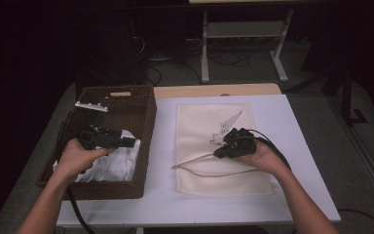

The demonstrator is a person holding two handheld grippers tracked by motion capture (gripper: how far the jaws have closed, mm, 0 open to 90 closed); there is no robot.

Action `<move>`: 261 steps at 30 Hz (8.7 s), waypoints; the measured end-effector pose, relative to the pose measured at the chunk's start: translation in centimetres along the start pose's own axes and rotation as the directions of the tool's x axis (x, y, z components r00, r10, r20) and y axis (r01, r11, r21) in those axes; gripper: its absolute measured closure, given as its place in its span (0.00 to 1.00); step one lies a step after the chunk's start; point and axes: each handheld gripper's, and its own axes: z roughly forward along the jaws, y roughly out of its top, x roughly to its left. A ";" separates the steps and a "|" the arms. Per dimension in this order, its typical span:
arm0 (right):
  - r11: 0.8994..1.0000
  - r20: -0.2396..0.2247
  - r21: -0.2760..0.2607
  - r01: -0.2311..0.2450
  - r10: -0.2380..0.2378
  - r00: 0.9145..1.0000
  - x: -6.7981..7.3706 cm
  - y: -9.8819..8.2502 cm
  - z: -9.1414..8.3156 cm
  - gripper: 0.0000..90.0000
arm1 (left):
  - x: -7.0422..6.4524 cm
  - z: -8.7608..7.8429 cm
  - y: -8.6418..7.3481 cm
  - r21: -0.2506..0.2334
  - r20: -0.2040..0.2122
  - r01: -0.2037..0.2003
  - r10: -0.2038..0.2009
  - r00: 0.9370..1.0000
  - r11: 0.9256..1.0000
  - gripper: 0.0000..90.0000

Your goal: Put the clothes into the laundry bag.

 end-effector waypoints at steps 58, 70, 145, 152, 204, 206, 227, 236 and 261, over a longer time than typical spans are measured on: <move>0.999 -0.020 -0.032 -0.040 0.039 0.999 -1.5 -0.4 0.2 0.96 | 8.3 3.0 -5.1 0.402 -0.225 0.113 -0.022 0.974 0.909 0.84; 0.997 -0.036 -0.052 -0.064 0.062 0.997 -2.1 -0.7 -0.3 0.97 | 8.6 1.0 -5.1 0.313 -0.178 0.193 -0.142 0.974 0.930 0.88; 0.989 0.014 -0.111 -0.102 0.104 0.994 -5.0 1.4 -4.8 0.98 | -11.3 6.1 6.4 0.090 0.376 -0.251 0.200 0.905 0.964 0.89; 0.987 0.012 -0.116 -0.108 0.110 0.994 -4.9 1.3 -5.0 0.98 | -14.5 9.2 6.7 0.116 0.445 -0.317 0.236 0.864 0.941 0.89; 0.992 -0.024 -0.121 -0.029 0.026 0.999 -1.6 2.1 -5.9 0.98 | -10.4 18.8 1.1 0.267 0.271 0.044 -0.119 0.955 0.963 0.90; 0.994 -0.023 -0.111 -0.023 0.021 1.000 -1.4 2.1 -5.8 0.98 | -10.3 18.8 1.2 0.231 0.281 0.065 -0.131 0.951 0.971 0.91; 0.997 -0.057 -0.069 -0.044 0.040 0.998 -0.2 0.3 -4.2 0.99 | -10.4 20.7 1.5 0.067 0.149 0.184 -0.192 0.970 0.981 0.75; 0.996 -0.059 -0.075 -0.046 0.041 0.997 -0.2 0.3 -4.2 0.99 | -11.4 15.3 1.3 0.147 0.116 0.044 -0.061 0.991 0.988 0.49; 0.997 -0.049 -0.080 -0.012 0.008 0.999 1.6 -0.2 -6.6 0.99 | -13.7 21.5 -1.4 -0.064 0.294 0.293 -0.263 0.919 0.954 0.88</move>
